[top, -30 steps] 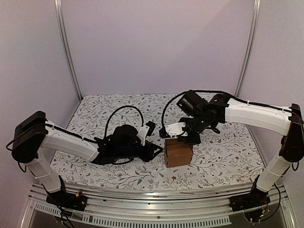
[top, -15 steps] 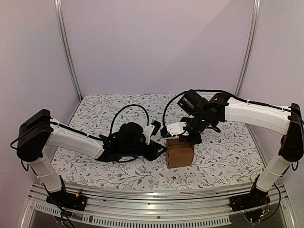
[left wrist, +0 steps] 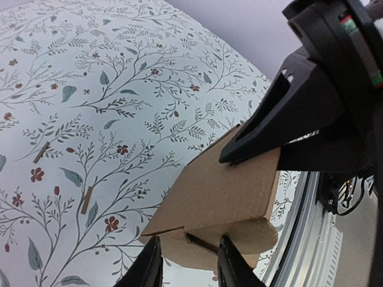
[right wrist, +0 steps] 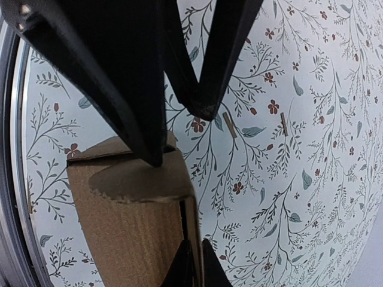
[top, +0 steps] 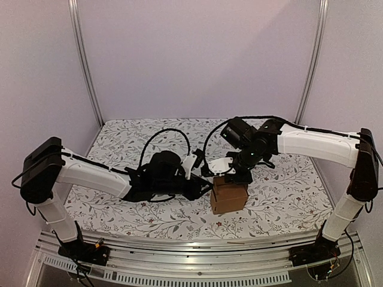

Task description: Fold the paper box

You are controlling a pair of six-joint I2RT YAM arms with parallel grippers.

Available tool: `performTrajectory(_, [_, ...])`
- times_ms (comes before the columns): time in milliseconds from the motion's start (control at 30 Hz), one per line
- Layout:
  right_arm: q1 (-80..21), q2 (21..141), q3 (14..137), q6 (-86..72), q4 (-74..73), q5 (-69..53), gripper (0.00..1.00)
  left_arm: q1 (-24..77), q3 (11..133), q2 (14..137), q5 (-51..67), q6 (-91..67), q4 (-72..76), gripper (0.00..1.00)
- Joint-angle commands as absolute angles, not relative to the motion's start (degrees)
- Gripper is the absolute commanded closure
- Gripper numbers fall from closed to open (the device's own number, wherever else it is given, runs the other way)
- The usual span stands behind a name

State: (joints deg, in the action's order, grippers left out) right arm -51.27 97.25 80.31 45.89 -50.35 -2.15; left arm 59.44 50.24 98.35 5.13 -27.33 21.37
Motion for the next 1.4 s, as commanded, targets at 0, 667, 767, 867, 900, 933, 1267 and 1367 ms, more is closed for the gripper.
performTrajectory(0, [-51.2,98.1,81.0,45.4,-52.2,-3.8,0.95,59.2,51.7,97.1,6.2,-27.5,22.1,0.68])
performTrajectory(667, [-51.4,95.0,77.6,45.2,-48.9,-0.8,0.95,59.3,49.1,99.9,6.0,-29.2,24.7,0.68])
performTrajectory(767, [-51.5,93.9,77.4,45.2,-49.2,-0.3,0.88,59.3,49.3,100.4,6.1,-29.4,25.0,0.68])
performTrajectory(867, [-51.5,93.3,77.1,45.2,-49.5,1.9,0.85,59.3,49.4,100.6,6.3,-29.3,25.3,0.68])
performTrajectory(900, [-51.5,93.0,77.0,45.3,-49.7,2.0,0.83,59.3,49.5,100.7,6.3,-29.3,25.3,0.68])
performTrajectory(933, [-51.5,92.8,77.0,45.3,-49.8,2.0,0.82,59.4,49.6,100.9,6.4,-29.3,25.3,0.68])
performTrajectory(1267, [-51.5,91.4,77.4,45.2,-51.1,1.9,0.84,59.3,49.4,100.6,6.4,-29.4,25.1,0.68])
performTrajectory(1367, [-52.0,91.1,76.9,45.2,-51.1,2.3,0.89,59.3,49.4,100.8,6.5,-29.4,25.2,0.68])
